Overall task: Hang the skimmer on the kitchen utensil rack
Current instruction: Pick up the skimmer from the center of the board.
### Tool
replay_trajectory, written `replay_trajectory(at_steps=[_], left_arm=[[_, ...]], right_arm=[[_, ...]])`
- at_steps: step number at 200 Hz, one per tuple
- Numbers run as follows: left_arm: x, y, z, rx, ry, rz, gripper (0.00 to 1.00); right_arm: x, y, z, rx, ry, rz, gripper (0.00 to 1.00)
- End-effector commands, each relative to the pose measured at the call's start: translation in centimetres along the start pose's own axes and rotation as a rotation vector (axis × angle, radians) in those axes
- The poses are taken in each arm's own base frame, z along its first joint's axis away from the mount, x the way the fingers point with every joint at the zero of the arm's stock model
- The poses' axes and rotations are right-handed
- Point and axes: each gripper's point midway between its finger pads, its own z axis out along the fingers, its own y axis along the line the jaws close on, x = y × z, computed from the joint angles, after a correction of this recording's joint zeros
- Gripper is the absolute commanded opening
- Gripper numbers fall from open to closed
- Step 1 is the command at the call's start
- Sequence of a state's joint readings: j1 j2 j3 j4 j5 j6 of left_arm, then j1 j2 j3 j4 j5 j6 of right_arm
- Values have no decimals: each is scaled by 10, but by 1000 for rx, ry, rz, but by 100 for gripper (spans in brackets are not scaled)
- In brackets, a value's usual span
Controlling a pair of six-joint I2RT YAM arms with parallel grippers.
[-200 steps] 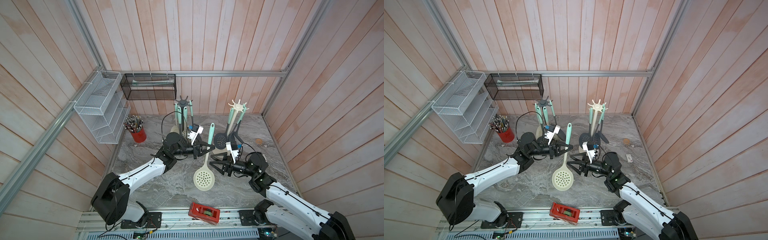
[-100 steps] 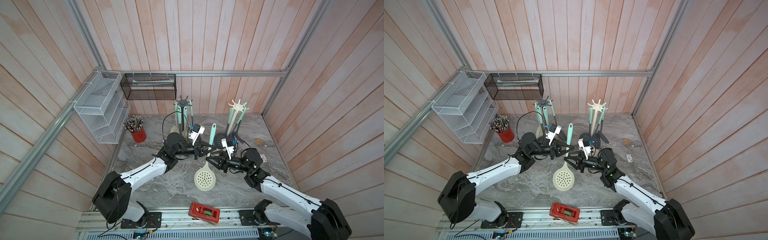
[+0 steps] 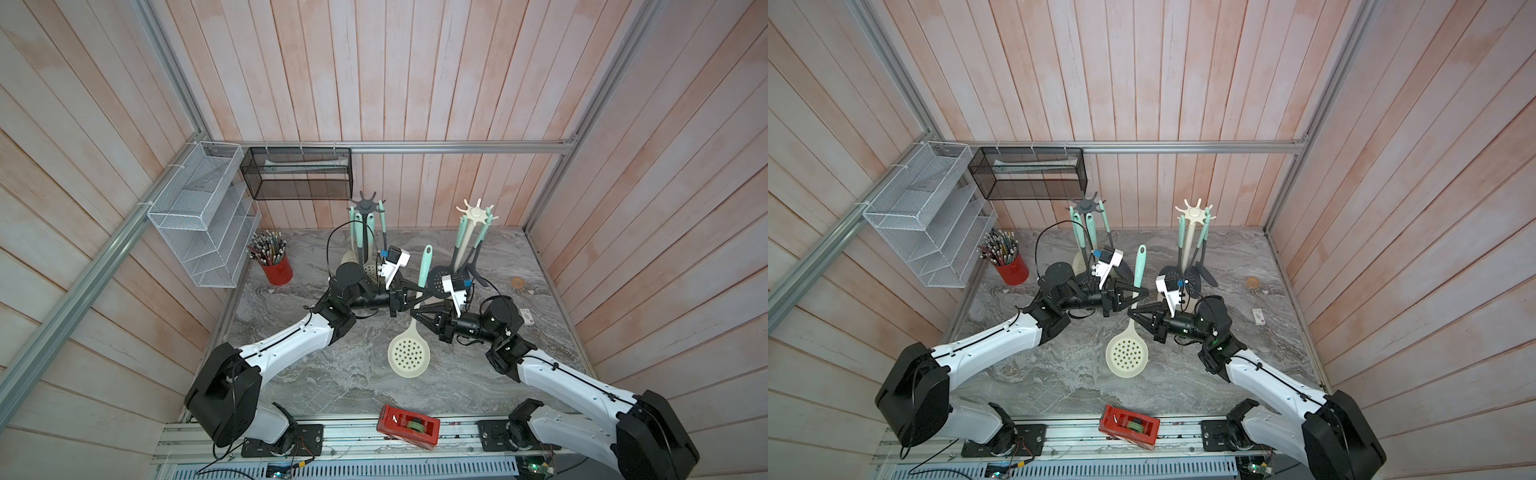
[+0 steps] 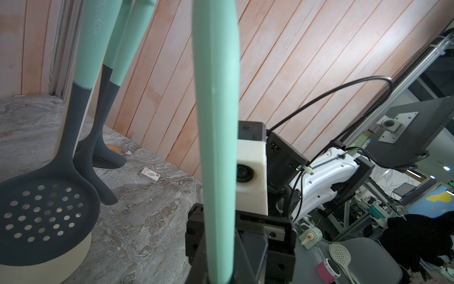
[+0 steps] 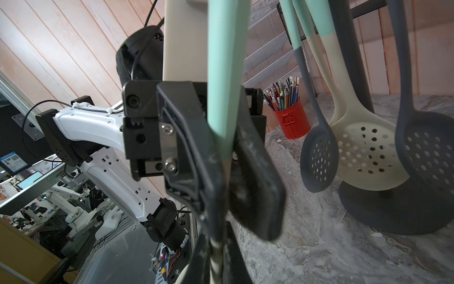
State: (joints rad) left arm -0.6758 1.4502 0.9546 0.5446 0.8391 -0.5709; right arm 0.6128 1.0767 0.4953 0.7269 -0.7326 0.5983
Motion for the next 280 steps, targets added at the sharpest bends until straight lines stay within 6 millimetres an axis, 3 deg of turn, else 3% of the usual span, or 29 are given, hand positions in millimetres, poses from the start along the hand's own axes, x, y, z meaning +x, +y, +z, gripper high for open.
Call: replay_trajectory(at_steps=[1,27,67,145,237,280], left_arm=[[-18,2,-3,-97,-28,37,42],[-24,25,-13,-276,-38,6,61],[-21,49,-21,-538,-31,-11,63],[-9,61,-5,-747,-8,30,41],[5,69,15,-776,47,24,24],[9,70,24,-744,56,13,22]], right_arm=[[-18,-6,0,76,-39,-36,0],[-26,-22,-1,223,-38,-41,0],[-35,-39,-5,452,-36,-87,0],[-38,-63,-11,720,-32,-96,0],[-41,-68,-13,772,-55,-110,0],[-40,-68,-11,763,-54,-113,0]])
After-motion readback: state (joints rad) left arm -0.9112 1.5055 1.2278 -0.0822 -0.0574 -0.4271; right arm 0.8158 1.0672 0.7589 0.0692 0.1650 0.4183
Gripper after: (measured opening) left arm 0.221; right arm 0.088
